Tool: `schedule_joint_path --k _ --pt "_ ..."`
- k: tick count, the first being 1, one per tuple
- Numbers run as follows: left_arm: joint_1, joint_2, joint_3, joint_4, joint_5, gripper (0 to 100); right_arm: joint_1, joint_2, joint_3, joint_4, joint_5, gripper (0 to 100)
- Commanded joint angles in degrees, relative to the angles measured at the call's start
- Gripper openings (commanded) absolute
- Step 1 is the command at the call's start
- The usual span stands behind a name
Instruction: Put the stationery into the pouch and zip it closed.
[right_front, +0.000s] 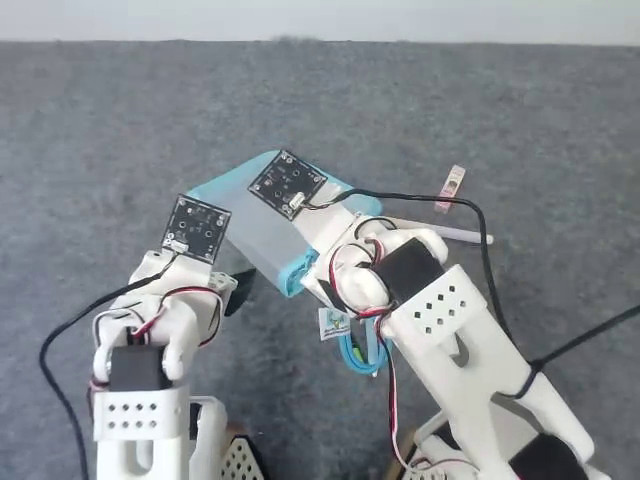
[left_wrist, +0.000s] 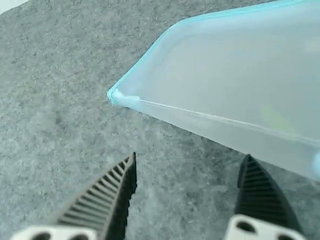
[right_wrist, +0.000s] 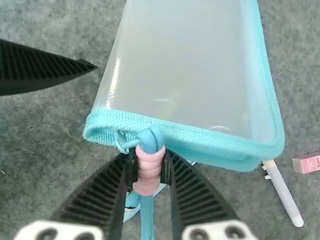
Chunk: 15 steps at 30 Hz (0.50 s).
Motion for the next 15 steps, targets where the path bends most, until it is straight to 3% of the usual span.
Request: schedule_joint_path --k 1,11,15 --pt "-1.58 -1.41 -2.86 -1.85 -0.97 31 0.75 0.75 -0.44 0.40 -1.49 0.6" --pt "-16.88 -1.32 -2.68 -1.76 -1.14 31 0.75 3.30 -0.70 -0.13 -1.23 0.6" --pt "-18.99 -1.23 -1.45 -2.37 -1.49 31 0.75 3.12 -0.62 0.13 -1.23 0.6"
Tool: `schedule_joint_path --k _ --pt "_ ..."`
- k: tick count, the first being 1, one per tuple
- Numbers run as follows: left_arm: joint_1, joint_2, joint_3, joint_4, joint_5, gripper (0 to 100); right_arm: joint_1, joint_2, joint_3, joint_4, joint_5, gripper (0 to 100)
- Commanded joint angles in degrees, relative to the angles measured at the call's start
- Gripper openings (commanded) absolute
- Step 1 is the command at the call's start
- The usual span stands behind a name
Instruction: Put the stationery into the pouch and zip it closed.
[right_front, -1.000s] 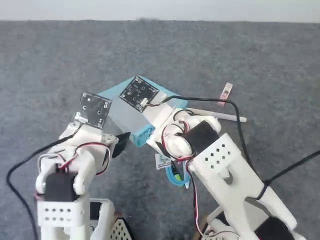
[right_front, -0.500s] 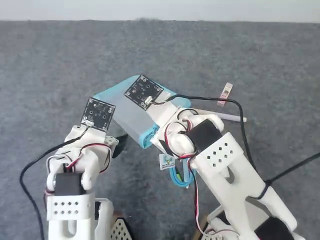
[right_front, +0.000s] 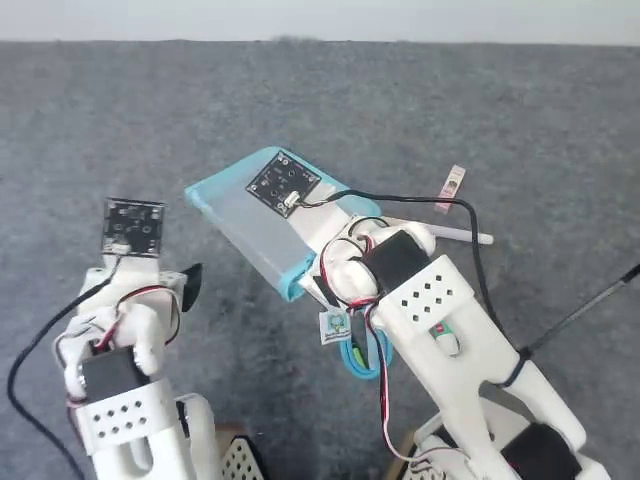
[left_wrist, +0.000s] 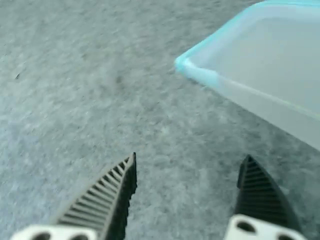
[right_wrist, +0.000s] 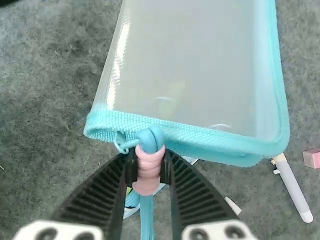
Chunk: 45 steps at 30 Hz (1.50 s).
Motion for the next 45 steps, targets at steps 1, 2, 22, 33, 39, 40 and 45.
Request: schedule_joint_path --k 1,2,22,33,39,40,45 --pt "-1.76 -1.23 -1.45 -3.16 -1.05 31 0.66 -0.57 -0.62 0.22 -0.62 0.6" --pt "-1.76 -1.23 -1.54 -4.04 -0.79 31 0.66 -0.57 -0.62 0.22 -0.62 0.6" --pt "11.16 -1.23 -15.69 4.84 6.42 31 0.04 -1.10 -0.62 0.40 -1.05 0.6" --pt "27.25 -1.58 -17.27 12.31 9.32 36 0.13 -1.19 -4.04 0.48 -0.97 0.6" --pt "28.48 -1.67 -14.99 11.08 7.21 36 1.54 -1.19 -8.53 2.77 -1.23 0.6" --pt "28.40 -1.67 -14.29 10.37 7.21 36 2.07 -1.19 -9.85 3.74 -2.55 0.6" --pt "28.40 -1.67 -13.32 8.88 7.21 36 2.77 -1.19 -15.38 8.22 -8.35 0.6"
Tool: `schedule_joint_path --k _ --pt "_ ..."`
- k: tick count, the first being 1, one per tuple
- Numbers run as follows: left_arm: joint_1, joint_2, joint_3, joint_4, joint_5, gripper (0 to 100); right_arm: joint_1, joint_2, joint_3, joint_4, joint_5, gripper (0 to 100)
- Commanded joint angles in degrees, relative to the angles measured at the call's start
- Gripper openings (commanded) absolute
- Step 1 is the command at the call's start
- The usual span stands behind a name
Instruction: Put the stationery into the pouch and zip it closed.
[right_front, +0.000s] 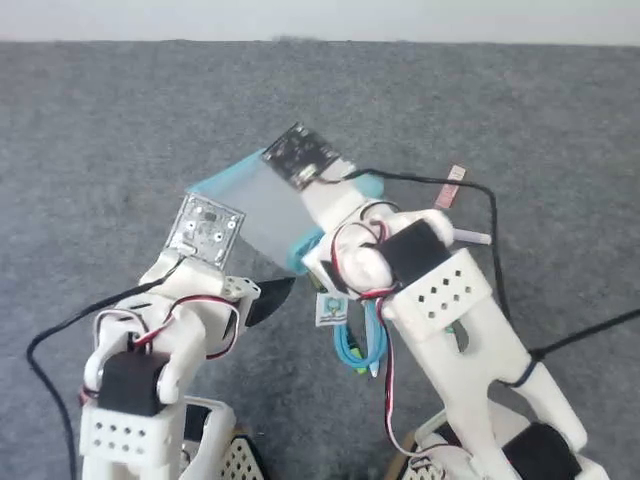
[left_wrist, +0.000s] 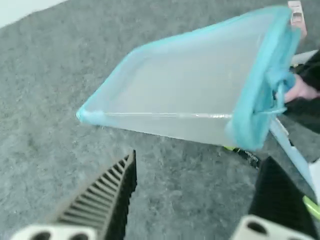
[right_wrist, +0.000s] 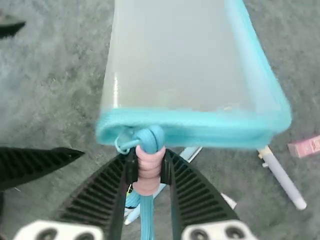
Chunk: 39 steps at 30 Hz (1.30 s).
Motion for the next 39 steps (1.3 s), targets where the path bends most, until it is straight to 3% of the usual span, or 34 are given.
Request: schedule_joint_path --k 1,12,22,27,39 --pt "0.26 -0.97 -0.57 -2.46 -0.70 36 0.66 -1.10 -6.86 3.38 -3.60 0.6" --pt "0.53 -0.97 -0.48 -4.13 0.88 36 -5.05 -0.40 -6.77 2.86 -3.34 0.6" --pt "-1.05 -0.62 4.53 -11.52 2.11 36 -5.23 -0.75 -6.68 3.82 -1.93 0.6" --pt "-5.01 -0.53 4.70 -11.87 2.11 36 -4.88 -0.84 -6.68 5.23 -1.32 0.6" --pt "-5.71 -0.53 4.79 -13.36 2.11 36 -4.79 -1.01 -1.67 6.20 2.73 0.6"
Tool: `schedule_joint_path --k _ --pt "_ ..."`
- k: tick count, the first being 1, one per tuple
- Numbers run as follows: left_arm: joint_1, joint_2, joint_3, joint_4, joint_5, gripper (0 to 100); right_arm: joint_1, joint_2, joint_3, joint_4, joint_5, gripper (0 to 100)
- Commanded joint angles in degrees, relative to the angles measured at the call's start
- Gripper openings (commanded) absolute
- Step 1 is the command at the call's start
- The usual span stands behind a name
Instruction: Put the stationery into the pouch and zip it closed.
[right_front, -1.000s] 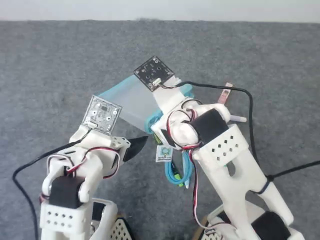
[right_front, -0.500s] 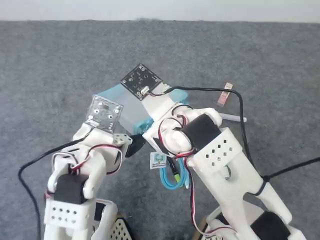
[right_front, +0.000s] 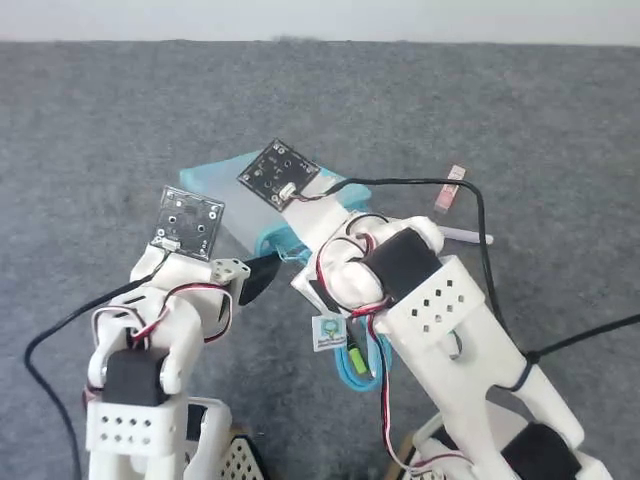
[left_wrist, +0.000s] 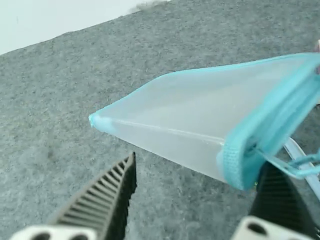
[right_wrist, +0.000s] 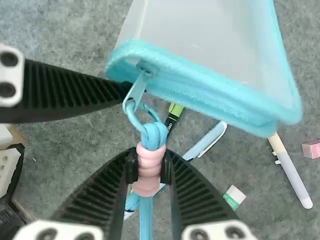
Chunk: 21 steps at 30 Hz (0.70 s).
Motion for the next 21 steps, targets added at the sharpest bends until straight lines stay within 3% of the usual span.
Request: schedule_joint_path --k 1,8,21 --pt "-0.79 -0.26 -0.48 -2.20 1.23 36 0.13 -1.01 2.46 -0.66 2.55 0.6" --pt "-7.03 -0.18 -0.22 -4.22 1.23 36 3.74 -1.19 2.90 -0.57 2.81 0.6" --pt "-7.38 -0.18 1.98 -5.54 0.18 36 8.48 -7.87 2.64 0.04 4.40 0.6"
